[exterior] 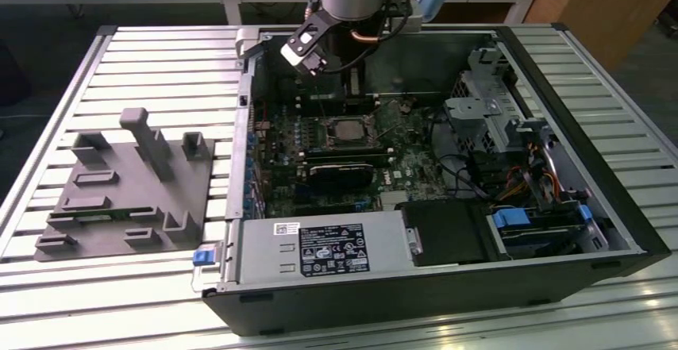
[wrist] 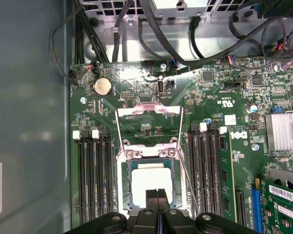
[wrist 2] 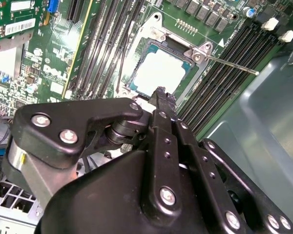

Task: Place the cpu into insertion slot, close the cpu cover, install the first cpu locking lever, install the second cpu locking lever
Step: 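Close the cpu cover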

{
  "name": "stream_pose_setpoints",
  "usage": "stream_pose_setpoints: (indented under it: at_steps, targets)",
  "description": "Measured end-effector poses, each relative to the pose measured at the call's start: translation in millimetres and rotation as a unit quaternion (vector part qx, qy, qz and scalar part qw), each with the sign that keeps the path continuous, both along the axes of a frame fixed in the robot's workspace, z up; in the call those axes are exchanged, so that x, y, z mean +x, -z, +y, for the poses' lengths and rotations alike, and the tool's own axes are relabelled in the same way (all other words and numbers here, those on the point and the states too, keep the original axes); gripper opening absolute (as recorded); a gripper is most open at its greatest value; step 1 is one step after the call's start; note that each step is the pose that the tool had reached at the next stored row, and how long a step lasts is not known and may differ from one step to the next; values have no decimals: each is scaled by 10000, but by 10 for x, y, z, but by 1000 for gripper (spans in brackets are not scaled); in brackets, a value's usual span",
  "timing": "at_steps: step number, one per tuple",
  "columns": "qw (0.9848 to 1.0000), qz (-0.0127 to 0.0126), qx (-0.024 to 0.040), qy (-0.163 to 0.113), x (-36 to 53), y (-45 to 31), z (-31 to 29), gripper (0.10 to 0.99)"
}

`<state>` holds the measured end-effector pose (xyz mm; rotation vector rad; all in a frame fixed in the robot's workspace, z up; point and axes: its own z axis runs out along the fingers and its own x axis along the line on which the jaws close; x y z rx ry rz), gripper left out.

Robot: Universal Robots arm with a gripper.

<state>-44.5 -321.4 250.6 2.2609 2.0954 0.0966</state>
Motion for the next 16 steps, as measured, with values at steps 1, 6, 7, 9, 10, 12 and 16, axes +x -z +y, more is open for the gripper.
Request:
stream_pose_setpoints:
  at_steps: [1,6,7,9,10,12,16]
  targets:
    - [10000,0,0,0,4,0,0,106]
    - [10000,0,0,0,42,0,0,106]
    - [10000,0,0,0,54,0,0,106]
    - [10000,0,0,0,86,0,0,106]
    - [10000,0,0,0,105,0,0,106]
    - [10000,0,0,0,145,0,0,106]
    - [10000,0,0,0,217,0,0,106]
